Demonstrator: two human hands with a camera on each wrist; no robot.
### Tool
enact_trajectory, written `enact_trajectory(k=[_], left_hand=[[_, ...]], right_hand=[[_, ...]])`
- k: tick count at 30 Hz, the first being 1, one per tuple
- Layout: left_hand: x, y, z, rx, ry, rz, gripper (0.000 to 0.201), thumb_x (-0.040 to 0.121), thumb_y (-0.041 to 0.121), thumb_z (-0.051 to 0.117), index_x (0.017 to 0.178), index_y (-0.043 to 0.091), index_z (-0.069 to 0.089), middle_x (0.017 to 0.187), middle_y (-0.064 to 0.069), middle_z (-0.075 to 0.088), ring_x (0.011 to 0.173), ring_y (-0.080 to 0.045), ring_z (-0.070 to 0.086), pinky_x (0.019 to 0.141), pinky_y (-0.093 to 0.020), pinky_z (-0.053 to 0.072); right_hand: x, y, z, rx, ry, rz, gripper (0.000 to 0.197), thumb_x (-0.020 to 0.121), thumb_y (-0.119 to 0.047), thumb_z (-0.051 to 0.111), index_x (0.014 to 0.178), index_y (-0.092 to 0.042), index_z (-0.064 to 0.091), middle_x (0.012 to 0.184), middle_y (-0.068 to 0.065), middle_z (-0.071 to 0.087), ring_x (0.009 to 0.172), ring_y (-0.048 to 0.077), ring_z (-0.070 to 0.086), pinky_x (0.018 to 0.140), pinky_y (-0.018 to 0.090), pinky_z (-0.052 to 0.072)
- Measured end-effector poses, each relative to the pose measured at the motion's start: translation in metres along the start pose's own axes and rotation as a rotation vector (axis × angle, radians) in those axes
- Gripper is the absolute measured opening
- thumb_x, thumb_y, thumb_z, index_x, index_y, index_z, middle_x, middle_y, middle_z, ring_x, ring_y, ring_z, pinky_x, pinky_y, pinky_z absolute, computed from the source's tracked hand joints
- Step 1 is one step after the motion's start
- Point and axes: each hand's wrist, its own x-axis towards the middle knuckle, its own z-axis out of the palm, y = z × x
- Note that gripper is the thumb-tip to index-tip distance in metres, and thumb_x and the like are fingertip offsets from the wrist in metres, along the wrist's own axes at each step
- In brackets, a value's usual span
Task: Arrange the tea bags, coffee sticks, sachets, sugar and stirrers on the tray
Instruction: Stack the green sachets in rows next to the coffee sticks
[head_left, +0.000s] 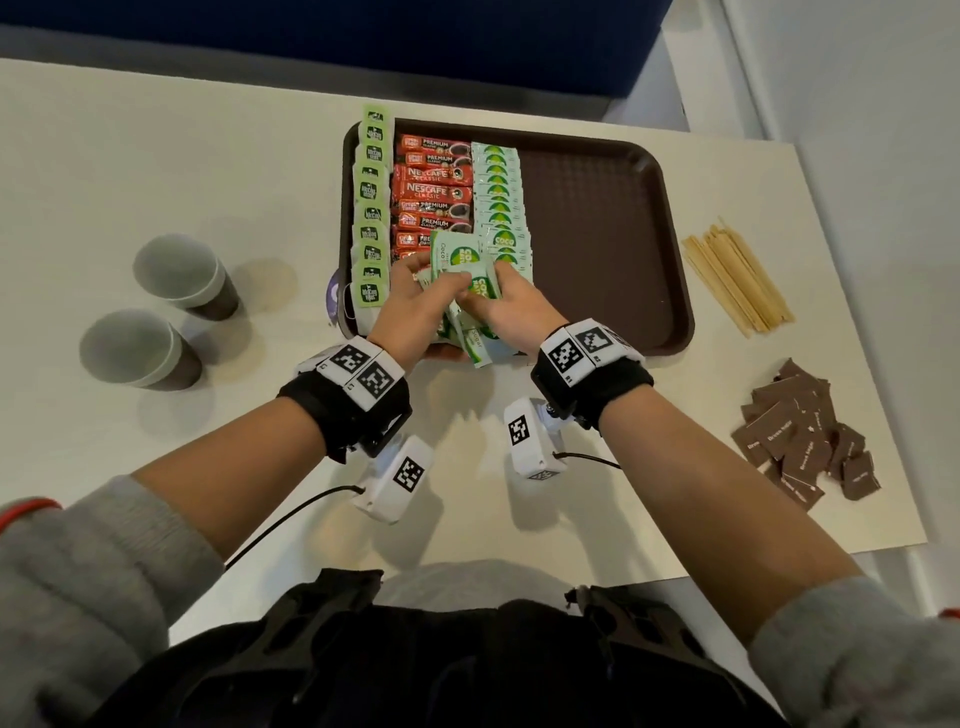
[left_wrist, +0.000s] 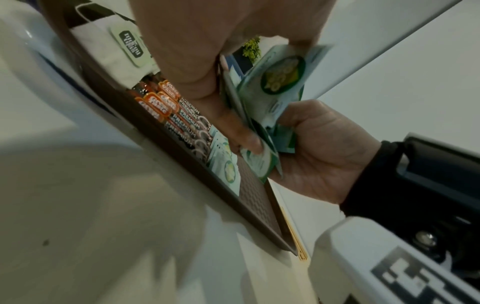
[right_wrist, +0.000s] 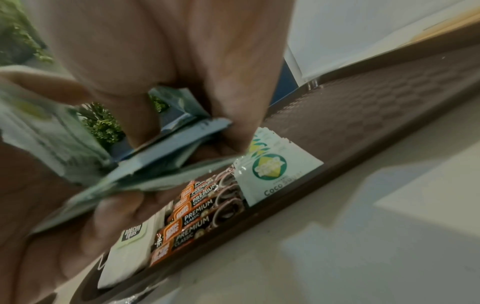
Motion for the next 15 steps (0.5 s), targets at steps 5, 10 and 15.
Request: enact_trajectory(k=[5, 10, 15], left_hand=[[0.006, 0.001, 0.0, 0.005, 0.01, 0.019, 0.024, 0.094, 0.016, 0.054, 0.118, 0.02, 0.049, 0.104, -0.003, 0.063, 0.095, -0.023, 0.063, 0.082, -0.044, 0.057], [0.013, -0.001, 0.005, 0.091, 0.05, 0.133, 0.036, 0.094, 0.025, 0.058, 0.127, 0.016, 0.049, 0.12, -0.007, 0.064, 0.107, -0.023, 0.064, 0.093, -0.045, 0.052], [0.02, -0.004, 0.008, 0.109, 0.063, 0.188, 0.044, 0.087, 0.038, 0.055, 0.127, 0.021, 0.049, 0.123, -0.003, 0.063, 0.111, -0.019, 0.062, 0.098, -0.046, 0.049]], right_hand=[[0.001, -0.005, 0.0, -0.051, -0.013, -0.076, 0.033, 0.097, -0.025, 0.05, 0.127, -0.011, 0.05, 0.125, 0.008, 0.059, 0.113, 0.022, 0.056, 0.097, 0.032, 0.044], [0.006, -0.009, -0.003, 0.003, -0.013, -0.064, 0.033, 0.097, -0.02, 0.049, 0.128, -0.012, 0.048, 0.127, 0.007, 0.058, 0.115, 0.023, 0.055, 0.102, 0.037, 0.042], [0.012, -0.011, -0.008, -0.022, -0.021, -0.076, 0.032, 0.097, -0.022, 0.049, 0.125, -0.008, 0.048, 0.123, 0.011, 0.059, 0.112, 0.026, 0.057, 0.099, 0.04, 0.045]])
